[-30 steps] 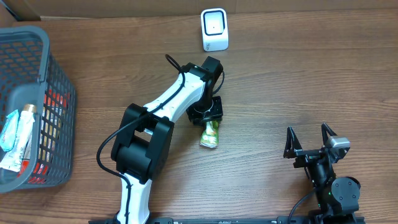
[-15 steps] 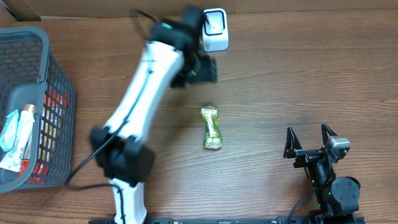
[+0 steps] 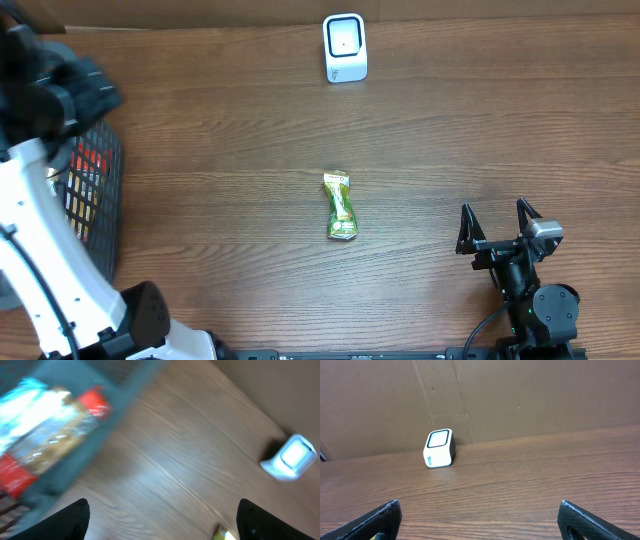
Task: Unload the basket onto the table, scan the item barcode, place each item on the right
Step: 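Return the left gripper into the basket and grasp the spaghetti pack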
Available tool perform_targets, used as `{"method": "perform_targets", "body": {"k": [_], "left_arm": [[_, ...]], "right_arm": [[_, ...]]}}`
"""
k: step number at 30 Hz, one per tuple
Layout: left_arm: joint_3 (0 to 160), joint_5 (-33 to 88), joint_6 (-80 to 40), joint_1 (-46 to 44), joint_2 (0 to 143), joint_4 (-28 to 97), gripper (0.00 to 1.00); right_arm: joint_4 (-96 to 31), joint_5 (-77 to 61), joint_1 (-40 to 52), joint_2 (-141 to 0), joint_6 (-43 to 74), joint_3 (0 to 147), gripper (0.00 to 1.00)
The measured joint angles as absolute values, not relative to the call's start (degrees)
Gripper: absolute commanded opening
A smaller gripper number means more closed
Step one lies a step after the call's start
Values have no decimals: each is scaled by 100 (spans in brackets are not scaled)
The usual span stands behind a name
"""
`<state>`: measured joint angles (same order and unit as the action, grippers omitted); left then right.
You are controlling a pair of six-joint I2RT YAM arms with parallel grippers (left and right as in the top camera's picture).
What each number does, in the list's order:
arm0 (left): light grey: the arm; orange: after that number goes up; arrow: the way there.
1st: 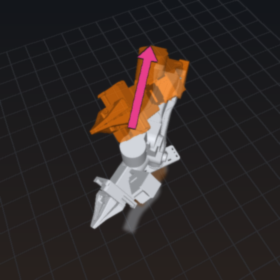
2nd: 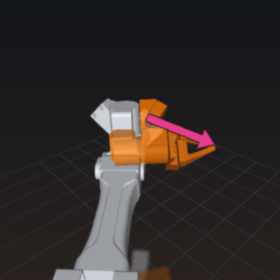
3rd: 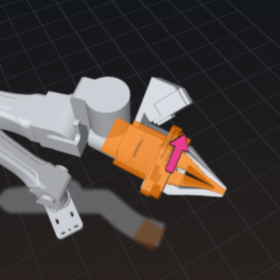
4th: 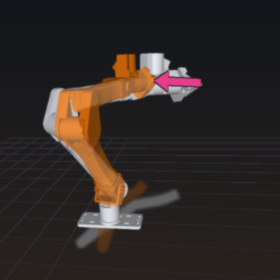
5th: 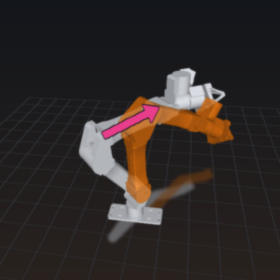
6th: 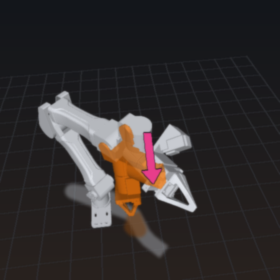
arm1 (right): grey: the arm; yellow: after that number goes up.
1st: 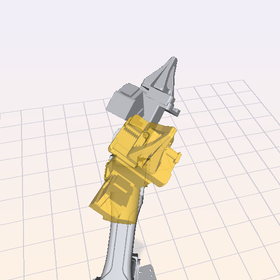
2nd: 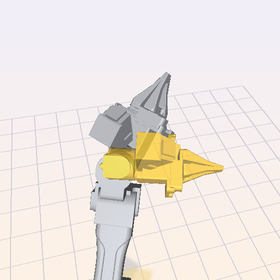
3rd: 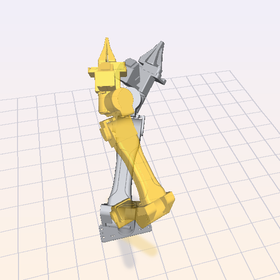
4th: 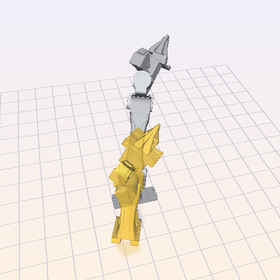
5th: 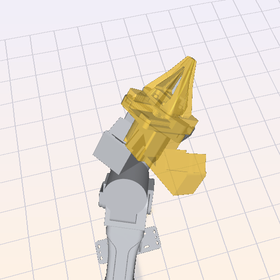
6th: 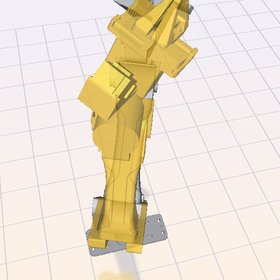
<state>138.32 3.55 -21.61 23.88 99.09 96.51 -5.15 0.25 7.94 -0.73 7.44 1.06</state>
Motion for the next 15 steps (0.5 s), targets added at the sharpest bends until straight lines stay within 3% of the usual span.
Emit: {"method": "perform_targets", "body": {"k": [1, 3, 9, 15], "left_arm": [[13830, 357, -2145, 2561, 9909, 9651, 94], [13815, 287, -2108, 3017, 9911, 9651, 97], [13513, 36, -2246, 4364, 9946, 9445, 96], [12630, -14, -2182, 5037, 10047, 8855, 93]], "right_arm": [[-515, 25, 794, -73, 746, 106, 100], [-515, 25, 794, -73, 744, 106, 100], [-515, 25, 794, -73, 746, 106, 100], [-517, 25, 794, -73, 744, 106, 100]]}}
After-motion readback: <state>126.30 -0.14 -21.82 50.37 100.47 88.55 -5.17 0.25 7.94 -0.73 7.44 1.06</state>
